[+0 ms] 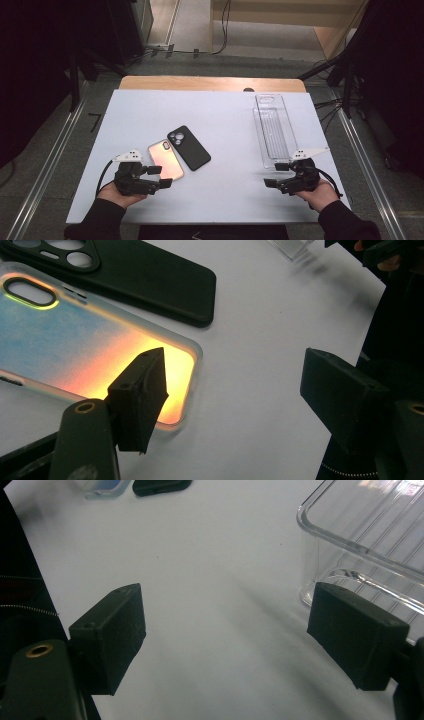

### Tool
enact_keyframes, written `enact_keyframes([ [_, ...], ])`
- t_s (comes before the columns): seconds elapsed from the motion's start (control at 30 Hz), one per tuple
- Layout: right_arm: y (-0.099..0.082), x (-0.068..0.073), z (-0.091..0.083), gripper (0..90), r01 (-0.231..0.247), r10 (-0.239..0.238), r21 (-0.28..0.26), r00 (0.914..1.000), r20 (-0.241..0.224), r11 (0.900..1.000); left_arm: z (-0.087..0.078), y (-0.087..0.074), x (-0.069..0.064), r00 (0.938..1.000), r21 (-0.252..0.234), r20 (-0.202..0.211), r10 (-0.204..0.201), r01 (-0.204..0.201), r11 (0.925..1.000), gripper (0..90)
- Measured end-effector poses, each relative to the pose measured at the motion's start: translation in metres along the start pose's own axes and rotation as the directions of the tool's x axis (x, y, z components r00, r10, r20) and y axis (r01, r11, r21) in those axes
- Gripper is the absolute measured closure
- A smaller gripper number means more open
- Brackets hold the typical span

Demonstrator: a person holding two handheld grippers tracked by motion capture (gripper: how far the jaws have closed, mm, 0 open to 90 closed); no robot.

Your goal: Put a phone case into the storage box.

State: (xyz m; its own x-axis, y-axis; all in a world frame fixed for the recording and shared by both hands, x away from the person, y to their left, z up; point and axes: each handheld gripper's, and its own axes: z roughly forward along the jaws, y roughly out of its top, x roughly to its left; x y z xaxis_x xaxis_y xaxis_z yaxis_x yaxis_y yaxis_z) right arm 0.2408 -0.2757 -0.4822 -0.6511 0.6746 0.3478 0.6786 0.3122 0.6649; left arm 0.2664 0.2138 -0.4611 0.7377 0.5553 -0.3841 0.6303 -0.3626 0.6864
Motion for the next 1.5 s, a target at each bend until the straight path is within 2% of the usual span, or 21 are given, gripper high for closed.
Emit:
enact_keyframes([
  [0.27, -0.0010, -0.0006, -0.0008, 13.8, -0.009, 0.009, -0.001, 1.0000, -0.002, 1.0000, -0.0010, 0.0014, 0.0005, 0.9999, 0.003, -0.009, -0.008, 0.008, 1.0000, 27.5],
  [0.83, -0.0027, 0.0020, 0.0028, 13.8, 0.022, -0.022, -0.009, 0.9997, 0.012, 0.9997, -0.0018, 0.0023, 0.0001, 0.9997, 0.004, -0.012, -0.022, 0.022, 0.9998, 29.0],
  [1.5, -0.0039, 0.0024, 0.0021, 13.9, 0.028, -0.028, -0.010, 0.9993, 0.024, 0.9996, -0.0021, 0.0036, -0.0004, 0.9994, 0.001, -0.023, -0.025, 0.025, 0.9997, 29.0],
])
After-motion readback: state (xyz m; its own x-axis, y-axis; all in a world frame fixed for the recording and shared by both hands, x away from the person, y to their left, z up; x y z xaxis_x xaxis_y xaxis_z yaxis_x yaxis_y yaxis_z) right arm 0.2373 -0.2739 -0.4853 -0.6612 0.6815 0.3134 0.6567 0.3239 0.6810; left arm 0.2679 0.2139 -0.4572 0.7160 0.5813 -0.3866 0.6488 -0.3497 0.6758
